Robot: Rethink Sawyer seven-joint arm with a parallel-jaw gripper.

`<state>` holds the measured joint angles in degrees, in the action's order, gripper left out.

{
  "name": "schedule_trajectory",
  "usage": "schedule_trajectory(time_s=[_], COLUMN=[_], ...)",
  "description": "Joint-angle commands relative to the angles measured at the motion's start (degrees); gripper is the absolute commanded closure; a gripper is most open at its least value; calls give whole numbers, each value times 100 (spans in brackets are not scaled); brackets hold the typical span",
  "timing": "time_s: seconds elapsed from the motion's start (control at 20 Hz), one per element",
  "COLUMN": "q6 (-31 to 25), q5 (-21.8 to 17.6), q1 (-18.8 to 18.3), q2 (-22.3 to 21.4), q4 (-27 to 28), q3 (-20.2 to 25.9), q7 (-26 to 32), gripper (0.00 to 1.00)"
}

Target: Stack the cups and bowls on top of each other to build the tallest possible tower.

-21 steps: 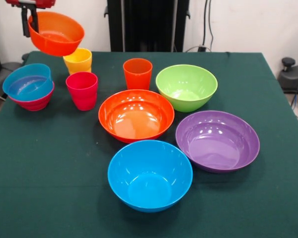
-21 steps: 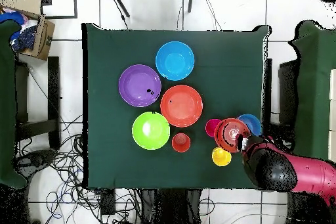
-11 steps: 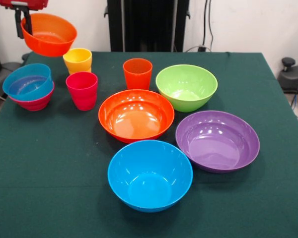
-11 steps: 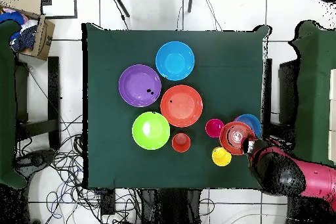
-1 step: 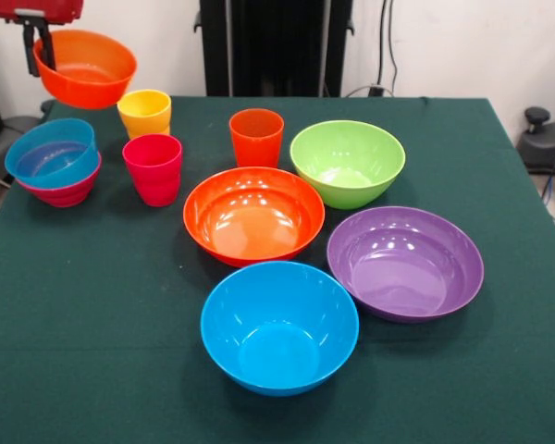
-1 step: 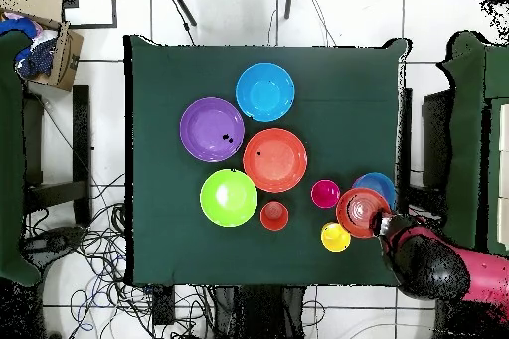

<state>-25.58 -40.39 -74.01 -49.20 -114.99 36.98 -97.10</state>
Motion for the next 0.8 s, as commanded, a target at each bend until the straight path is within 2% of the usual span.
schedule_trajectory(time_s=[0.05, 0.35, 0.6, 0.8], q6=[-352, -507, -807, -927], q5=[-565, -555, -329, -383], q1=[32, -33, -218, -249], q2=[434, 451, 392, 431], q4=[418, 532, 701, 871], q3=[344, 399, 535, 564], q7=[1315, 1339, 1535, 1560], gripper=[100, 100, 100, 100])
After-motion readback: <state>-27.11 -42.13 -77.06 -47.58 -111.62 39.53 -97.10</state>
